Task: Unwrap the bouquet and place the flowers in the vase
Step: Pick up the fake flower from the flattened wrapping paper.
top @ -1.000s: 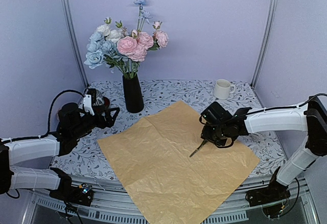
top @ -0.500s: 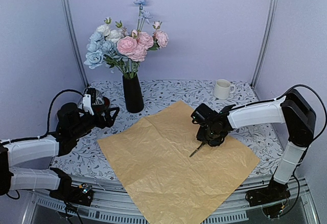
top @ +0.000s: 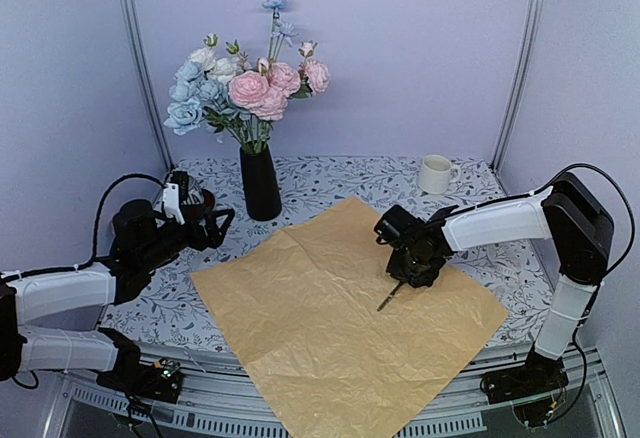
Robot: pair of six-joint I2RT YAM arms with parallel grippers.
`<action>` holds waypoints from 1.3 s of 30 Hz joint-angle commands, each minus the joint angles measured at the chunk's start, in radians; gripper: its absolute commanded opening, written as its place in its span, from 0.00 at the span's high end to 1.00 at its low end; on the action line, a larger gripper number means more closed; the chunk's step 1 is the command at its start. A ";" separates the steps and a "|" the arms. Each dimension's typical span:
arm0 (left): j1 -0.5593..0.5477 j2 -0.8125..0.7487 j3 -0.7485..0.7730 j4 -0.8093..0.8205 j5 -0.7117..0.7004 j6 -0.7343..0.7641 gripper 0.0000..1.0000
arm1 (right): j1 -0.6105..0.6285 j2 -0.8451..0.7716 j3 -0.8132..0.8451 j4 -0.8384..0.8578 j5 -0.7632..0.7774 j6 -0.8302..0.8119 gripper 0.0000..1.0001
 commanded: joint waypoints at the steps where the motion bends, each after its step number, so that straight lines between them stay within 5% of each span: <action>1: 0.008 0.013 0.033 -0.001 0.022 -0.001 0.02 | -0.010 0.005 0.015 0.017 -0.006 -0.019 0.88; 9: 0.007 0.009 0.047 -0.015 0.058 -0.027 0.02 | -0.010 -0.116 -0.075 0.152 -0.014 -0.099 0.97; 18: -0.012 0.032 0.049 0.071 0.244 -0.150 0.05 | -0.009 -0.358 -0.264 0.524 -0.089 -0.383 0.98; 31: -0.257 0.124 0.132 0.167 0.204 -0.215 0.07 | -0.009 -0.586 -0.431 1.009 -0.461 -0.766 0.98; 39: -0.380 0.239 0.223 0.286 0.227 -0.262 0.13 | 0.014 -0.565 -0.449 1.205 -0.603 -0.777 0.97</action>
